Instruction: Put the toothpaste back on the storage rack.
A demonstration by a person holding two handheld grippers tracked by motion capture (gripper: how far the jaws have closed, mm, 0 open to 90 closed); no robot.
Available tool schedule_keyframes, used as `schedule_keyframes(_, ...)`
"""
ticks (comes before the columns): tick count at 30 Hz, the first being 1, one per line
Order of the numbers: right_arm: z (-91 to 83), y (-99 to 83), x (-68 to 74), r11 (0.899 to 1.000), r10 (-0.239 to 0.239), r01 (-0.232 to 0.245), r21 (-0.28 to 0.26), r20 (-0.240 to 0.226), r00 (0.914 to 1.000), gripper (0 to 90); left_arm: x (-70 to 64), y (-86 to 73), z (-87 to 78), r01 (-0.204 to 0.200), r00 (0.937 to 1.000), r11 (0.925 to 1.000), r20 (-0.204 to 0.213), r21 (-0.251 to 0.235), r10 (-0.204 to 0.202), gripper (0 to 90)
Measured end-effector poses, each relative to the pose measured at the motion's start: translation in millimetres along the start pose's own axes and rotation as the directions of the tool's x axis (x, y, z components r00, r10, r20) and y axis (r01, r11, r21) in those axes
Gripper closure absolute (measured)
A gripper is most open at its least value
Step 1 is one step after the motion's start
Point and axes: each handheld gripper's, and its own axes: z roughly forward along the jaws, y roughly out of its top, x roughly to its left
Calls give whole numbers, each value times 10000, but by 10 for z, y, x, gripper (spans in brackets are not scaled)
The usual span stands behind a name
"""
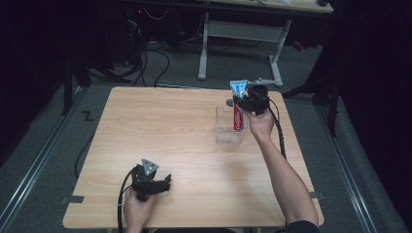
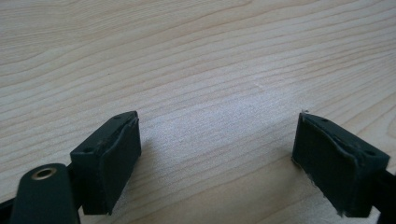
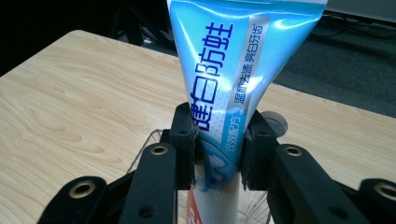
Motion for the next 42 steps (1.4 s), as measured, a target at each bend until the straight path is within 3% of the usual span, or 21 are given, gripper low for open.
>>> schedule_keyframes(42,67,-325,-53,9970,418,-416,658,-16,9991,697,-2,-1,1,15,10000,10000,-2,-11,-15,157)
